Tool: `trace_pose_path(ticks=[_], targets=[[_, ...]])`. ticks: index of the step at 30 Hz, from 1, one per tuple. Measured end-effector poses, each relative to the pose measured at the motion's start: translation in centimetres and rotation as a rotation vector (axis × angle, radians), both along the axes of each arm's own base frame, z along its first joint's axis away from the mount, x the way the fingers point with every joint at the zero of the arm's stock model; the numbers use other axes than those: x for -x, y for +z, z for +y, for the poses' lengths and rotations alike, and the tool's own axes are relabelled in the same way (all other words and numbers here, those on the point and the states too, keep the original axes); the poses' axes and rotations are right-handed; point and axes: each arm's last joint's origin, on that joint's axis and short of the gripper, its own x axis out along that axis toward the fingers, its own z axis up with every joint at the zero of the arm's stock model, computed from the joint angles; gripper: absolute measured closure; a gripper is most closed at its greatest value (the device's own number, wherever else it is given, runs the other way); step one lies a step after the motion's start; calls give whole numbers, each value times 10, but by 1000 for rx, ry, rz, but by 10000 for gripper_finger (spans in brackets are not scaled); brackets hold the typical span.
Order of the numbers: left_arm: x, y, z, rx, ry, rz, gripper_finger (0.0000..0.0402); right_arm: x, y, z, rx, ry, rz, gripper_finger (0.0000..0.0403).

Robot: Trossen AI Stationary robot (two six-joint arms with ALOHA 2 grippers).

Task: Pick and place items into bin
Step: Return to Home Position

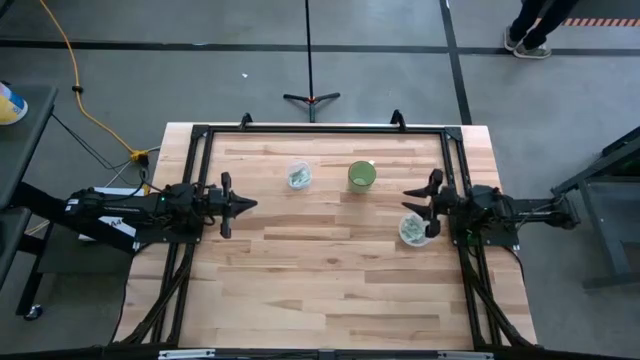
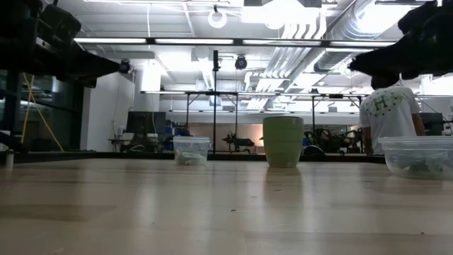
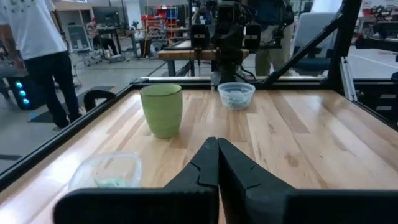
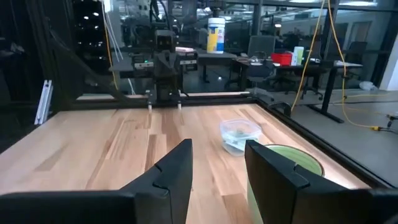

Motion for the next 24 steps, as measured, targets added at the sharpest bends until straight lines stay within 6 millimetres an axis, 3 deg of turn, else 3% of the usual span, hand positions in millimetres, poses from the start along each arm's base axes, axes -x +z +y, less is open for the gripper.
trace_pose_path(ticks=[6,16,24], targets=[[0,-3,0,45,-10,30,336,0,-1,0,-6,10,9,263],[0,-6,-1,72,-18,50,371,0,-1,0,-28,-1,4,263],[0,-6,-1,68,-17,50,356,-1,-2,0,70,-3,30,263]])
